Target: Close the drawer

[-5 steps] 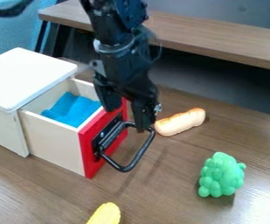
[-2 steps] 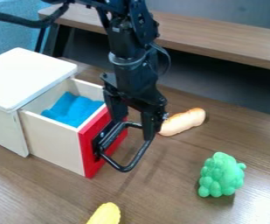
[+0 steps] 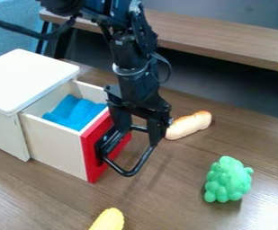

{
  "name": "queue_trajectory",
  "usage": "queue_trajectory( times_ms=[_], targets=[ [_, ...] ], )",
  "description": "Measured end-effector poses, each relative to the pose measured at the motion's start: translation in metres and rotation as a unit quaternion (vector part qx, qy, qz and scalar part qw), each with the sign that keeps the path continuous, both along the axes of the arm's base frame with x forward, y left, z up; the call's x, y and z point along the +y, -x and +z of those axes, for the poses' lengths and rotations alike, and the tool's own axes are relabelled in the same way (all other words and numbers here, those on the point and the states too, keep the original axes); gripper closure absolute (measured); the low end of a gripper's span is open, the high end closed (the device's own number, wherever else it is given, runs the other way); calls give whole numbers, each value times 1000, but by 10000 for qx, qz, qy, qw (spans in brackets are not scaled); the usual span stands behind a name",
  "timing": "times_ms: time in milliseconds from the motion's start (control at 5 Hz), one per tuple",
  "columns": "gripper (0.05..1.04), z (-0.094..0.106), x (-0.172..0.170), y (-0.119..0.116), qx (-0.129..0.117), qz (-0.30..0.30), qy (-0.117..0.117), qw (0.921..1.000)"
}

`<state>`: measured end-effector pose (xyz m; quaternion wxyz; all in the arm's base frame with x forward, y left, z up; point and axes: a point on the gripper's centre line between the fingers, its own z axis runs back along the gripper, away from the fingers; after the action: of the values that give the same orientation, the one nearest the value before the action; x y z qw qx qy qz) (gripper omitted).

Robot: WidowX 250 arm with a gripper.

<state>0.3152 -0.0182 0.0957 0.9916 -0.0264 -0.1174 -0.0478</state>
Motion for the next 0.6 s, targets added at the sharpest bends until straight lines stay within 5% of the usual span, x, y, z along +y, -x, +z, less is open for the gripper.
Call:
queue_trajectory(
  times_ms=[400,600],
  targets=[
    [83,-12,11,-8,-181,471,-42,9987],
    [83,-15,13,-5,-55,591,-380,9975]
  ],
)
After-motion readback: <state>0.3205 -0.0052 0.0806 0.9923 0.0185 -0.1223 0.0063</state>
